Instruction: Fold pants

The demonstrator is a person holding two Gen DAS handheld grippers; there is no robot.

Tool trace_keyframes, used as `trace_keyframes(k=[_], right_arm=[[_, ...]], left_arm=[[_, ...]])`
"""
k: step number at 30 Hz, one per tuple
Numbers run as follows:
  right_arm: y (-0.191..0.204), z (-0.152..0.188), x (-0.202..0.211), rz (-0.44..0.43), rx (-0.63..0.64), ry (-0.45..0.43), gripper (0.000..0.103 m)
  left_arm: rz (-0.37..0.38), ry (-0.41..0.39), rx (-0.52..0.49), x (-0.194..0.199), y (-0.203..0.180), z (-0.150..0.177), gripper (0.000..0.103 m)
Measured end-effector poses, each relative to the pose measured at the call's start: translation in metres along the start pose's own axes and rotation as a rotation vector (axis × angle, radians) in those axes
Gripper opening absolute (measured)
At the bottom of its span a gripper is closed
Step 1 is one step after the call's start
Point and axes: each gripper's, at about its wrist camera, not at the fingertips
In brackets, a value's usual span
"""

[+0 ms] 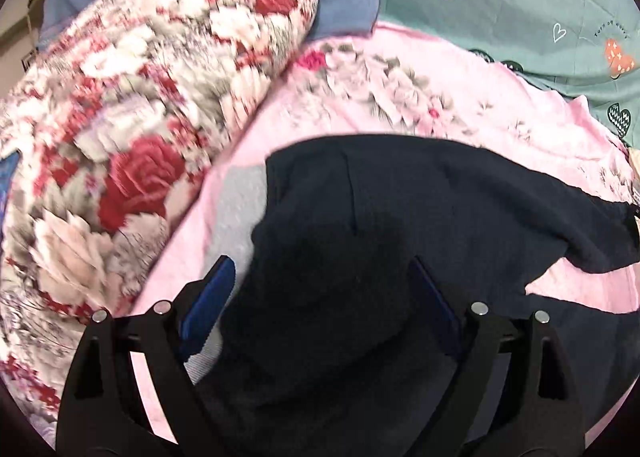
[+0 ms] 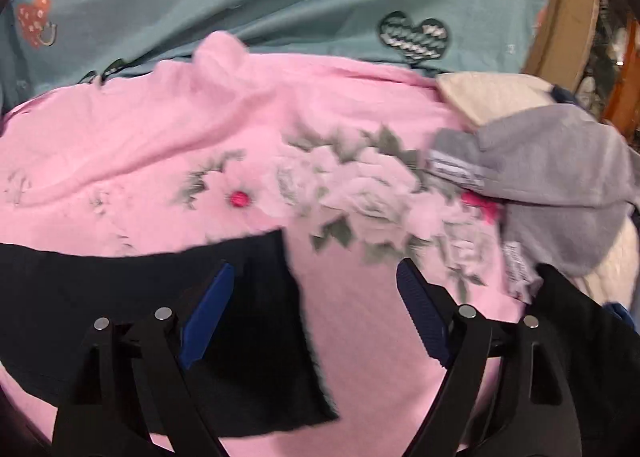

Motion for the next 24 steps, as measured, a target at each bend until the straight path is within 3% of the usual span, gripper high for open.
trace_keyframes(k=[1, 2, 3, 4, 5, 7, 10, 12, 15, 16, 17, 18, 20, 22, 24], right_arm=[[0.003, -0.008, -0.01, -0.017, -0.003, 0.019, 0.075], [0.005, -0.013, -0.018, -0.057, -0.017, 0.043, 0.061], [0.008, -0.014, -0.024, -0.094, -0.022, 0.057, 0.046], [0.011, -0.016, -0.032, -0.141, -0.019, 0.096, 0.023], [0.013, -0.016, -0.032, -0.147, -0.026, 0.093, 0.009], [0.02, -0.02, -0.025, -0.149, 0.012, 0.076, 0.009], [0.014, -0.04, 0.008, -0.034, 0.032, -0.076, 0.009], [0.013, -0.057, 0.015, 0.05, 0.064, -0.127, 0.009], [0.027, -0.067, -0.024, 0.159, 0.154, -0.051, 0.013], [0.032, -0.064, -0.047, 0.205, 0.192, 0.04, 0.028], [0.034, -0.057, -0.058, 0.238, 0.208, 0.098, 0.035], [0.034, -0.052, -0.057, 0.265, 0.209, 0.098, 0.035], [0.031, -0.048, -0.03, 0.326, 0.135, 0.008, 0.044], [0.031, -0.041, 0.006, 0.301, 0.062, -0.114, 0.045], [0.044, -0.03, 0.033, 0.045, 0.058, -0.177, 0.045]], left_arm=[[-0.004, -0.01, -0.01, 0.003, -0.001, 0.001, 0.089], [-0.004, -0.013, -0.012, 0.005, -0.001, 0.001, 0.089], [-0.004, -0.014, -0.01, 0.006, 0.0, 0.001, 0.089], [-0.006, -0.013, -0.007, 0.006, 0.001, 0.002, 0.089], [-0.013, -0.012, -0.005, 0.006, 0.003, 0.002, 0.089], [-0.035, -0.022, -0.002, 0.006, 0.005, 0.001, 0.089], [-0.059, -0.043, -0.013, 0.006, 0.005, -0.004, 0.089], [-0.071, -0.052, -0.025, 0.004, 0.003, -0.006, 0.089], [-0.112, -0.042, -0.029, -0.006, 0.003, -0.007, 0.089], [-0.131, -0.033, -0.029, -0.01, 0.004, -0.007, 0.089], [-0.141, -0.029, -0.028, -0.011, 0.005, -0.007, 0.089], [-0.149, -0.027, -0.023, -0.012, 0.007, -0.007, 0.089], [-0.149, -0.029, -0.005, -0.013, 0.015, -0.008, 0.09], [-0.152, -0.026, 0.006, -0.016, 0.019, -0.009, 0.091], [-0.141, -0.016, 0.008, -0.021, 0.018, -0.01, 0.091]])
Point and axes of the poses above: each gripper's, at about its wrist camera, not at the fingertips, and x roughly against the way its jaws point, y to its left, z to its underside, and after that the axes turned 12 degrees about x, right-handed
